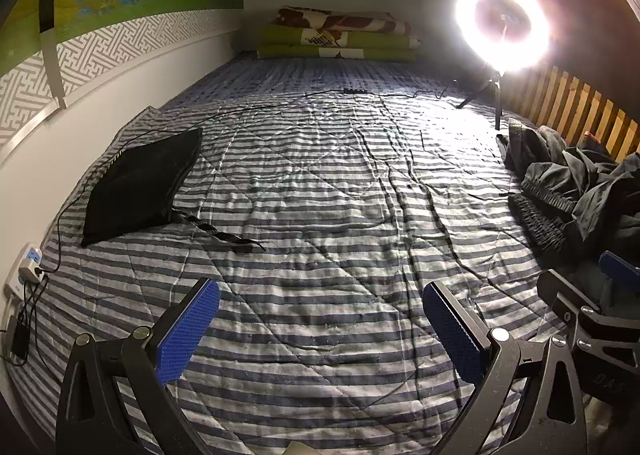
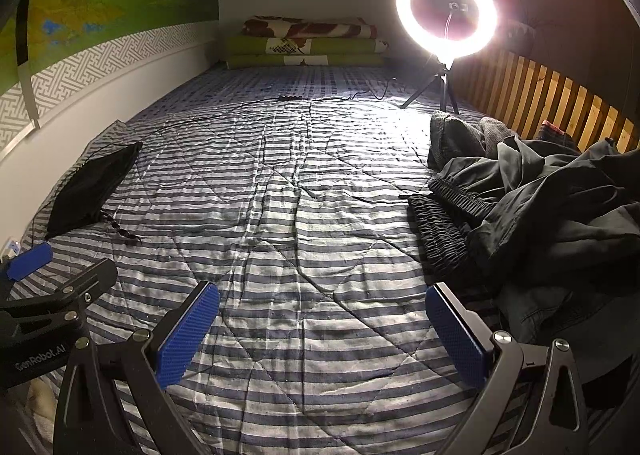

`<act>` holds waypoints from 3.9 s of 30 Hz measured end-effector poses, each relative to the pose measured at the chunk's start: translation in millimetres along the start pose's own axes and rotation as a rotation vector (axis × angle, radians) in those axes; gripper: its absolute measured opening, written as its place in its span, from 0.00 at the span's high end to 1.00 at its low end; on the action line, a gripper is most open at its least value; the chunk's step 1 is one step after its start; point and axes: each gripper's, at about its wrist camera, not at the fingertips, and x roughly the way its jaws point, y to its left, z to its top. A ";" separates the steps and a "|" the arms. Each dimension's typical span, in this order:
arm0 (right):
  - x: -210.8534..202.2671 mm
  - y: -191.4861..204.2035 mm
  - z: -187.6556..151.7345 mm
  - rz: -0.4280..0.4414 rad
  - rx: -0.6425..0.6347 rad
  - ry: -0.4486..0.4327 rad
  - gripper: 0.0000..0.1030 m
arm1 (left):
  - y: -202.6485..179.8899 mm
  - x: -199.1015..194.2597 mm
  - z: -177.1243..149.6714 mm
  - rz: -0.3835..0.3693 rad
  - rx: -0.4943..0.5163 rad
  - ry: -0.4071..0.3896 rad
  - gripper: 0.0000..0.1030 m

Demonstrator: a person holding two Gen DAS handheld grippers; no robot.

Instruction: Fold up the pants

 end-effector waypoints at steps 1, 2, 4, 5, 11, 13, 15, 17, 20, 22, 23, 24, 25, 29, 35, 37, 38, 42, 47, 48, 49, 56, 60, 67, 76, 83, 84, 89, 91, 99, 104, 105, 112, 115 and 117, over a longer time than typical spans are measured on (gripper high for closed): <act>-0.4 -0.3 -0.2 0.000 0.000 0.000 0.01 | -0.7 1.0 0.4 -0.002 0.002 0.001 0.00; -0.2 -0.2 -0.3 0.000 0.001 0.001 0.01 | -0.7 1.7 0.4 -0.005 0.005 0.002 0.00; -0.7 -0.6 -0.4 0.001 0.002 0.001 0.01 | -0.5 2.2 0.6 -0.015 0.016 0.002 0.00; -1.1 0.0 -0.4 0.001 0.002 0.001 0.01 | -0.7 2.4 0.5 -0.016 0.020 0.001 0.00; -1.4 -1.6 -0.4 0.004 0.001 -0.001 0.01 | -1.8 2.4 0.0 -0.016 0.022 -0.001 0.00; -1.4 -1.1 -0.6 0.002 0.001 -0.001 0.01 | -1.8 2.0 -0.3 -0.018 0.021 -0.001 0.00; -1.5 -1.7 -0.4 0.004 0.003 0.000 0.01 | -1.2 1.7 -0.2 -0.018 0.021 -0.003 0.00; -1.6 -1.8 -0.3 0.006 0.003 0.001 0.01 | -1.2 1.7 -0.3 -0.018 0.021 -0.002 0.00; -1.8 -1.4 -0.1 0.007 0.002 0.000 0.01 | -1.1 1.7 -0.3 -0.019 0.021 -0.003 0.00; -1.8 -1.0 -0.3 0.006 0.003 0.001 0.01 | -1.0 1.8 -0.5 -0.019 0.020 -0.002 0.00; -1.6 -1.1 -0.4 0.006 0.004 0.001 0.01 | -1.0 1.8 -0.5 -0.019 0.019 -0.002 0.00; -1.2 -1.4 -0.6 0.006 0.006 0.002 0.01 | -1.1 1.8 -0.5 -0.019 0.019 -0.003 0.00; -0.8 -1.3 -0.6 0.006 0.007 0.003 0.01 | -0.8 1.9 -0.7 -0.019 0.020 -0.004 0.00; 0.5 -1.4 -0.3 0.005 0.010 0.006 0.01 | -0.4 3.0 -0.6 -0.017 0.018 -0.004 0.00; 0.9 -1.6 -0.3 0.005 0.010 0.007 0.01 | -1.2 4.6 0.5 -0.018 0.020 -0.002 0.00; 1.8 -2.8 0.1 0.005 0.011 0.007 0.01 | -1.3 4.5 0.4 -0.017 0.020 -0.002 0.00; 1.9 -2.8 0.1 0.006 0.011 0.007 0.01 | -1.3 4.7 0.4 -0.017 0.019 -0.002 0.00; 3.1 -4.0 0.0 0.007 0.012 0.011 0.01 | -1.4 4.5 0.3 -0.019 0.021 -0.001 0.00; 4.2 -4.8 0.2 0.006 0.012 0.012 0.01 | -3.1 6.0 0.9 -0.020 0.021 0.000 0.00; 4.7 -5.0 -0.2 0.006 0.011 0.012 0.01 | -2.9 5.8 0.9 -0.019 0.022 0.000 0.00; 5.0 -5.2 -0.4 0.006 0.011 0.013 0.01 | -3.7 6.2 0.9 -0.018 0.023 -0.001 0.00; 7.5 -4.5 -0.7 0.006 0.008 0.019 0.01 | -4.1 7.9 0.8 -0.018 0.024 -0.002 0.00; 9.0 -5.3 2.5 0.002 0.007 0.017 0.01 | -2.6 9.8 2.4 -0.013 0.021 -0.005 0.00; 18.8 -6.8 13.7 -0.005 0.010 0.027 0.01 | 1.4 17.8 9.4 -0.007 0.024 -0.008 0.00; 57.3 -9.2 37.8 -0.058 -0.055 0.032 0.01 | 14.8 56.5 12.8 0.023 0.000 0.053 0.00; 103.1 -47.1 81.2 -0.130 -0.023 0.073 0.01 | 19.6 74.8 7.0 0.001 0.000 0.091 0.00; 108.1 -54.0 87.7 -0.133 -0.012 0.079 0.01 | 19.0 75.7 6.2 -0.001 0.002 0.092 0.00; 136.3 -103.8 132.7 -0.183 0.052 0.091 0.02 | 17.4 80.7 5.5 -0.014 -0.007 0.099 0.00; 146.1 -121.3 148.7 -0.192 0.067 0.096 0.02 | 17.2 82.5 6.4 -0.018 -0.016 0.104 0.00; 218.3 -198.5 210.0 -0.236 0.103 0.221 0.01 | 7.8 95.8 4.6 -0.019 0.006 0.122 0.00; 260.4 -218.3 216.7 -0.249 0.120 0.291 0.01 | 3.8 109.2 0.2 -0.013 0.022 0.147 0.00; 268.7 -221.3 216.0 -0.254 0.123 0.309 0.01 | 3.6 110.8 -0.7 -0.012 0.025 0.149 0.00; 318.2 -230.4 200.5 -0.325 0.088 0.401 0.04 | 3.3 120.3 -5.5 -0.007 0.043 0.166 0.00; 316.5 -235.6 198.7 -0.317 0.108 0.393 0.49 | 4.1 121.2 -5.8 -0.004 0.044 0.166 0.00; 308.5 -239.0 201.9 -0.297 0.148 0.387 0.73 | 4.8 119.8 -5.2 -0.008 0.041 0.164 0.00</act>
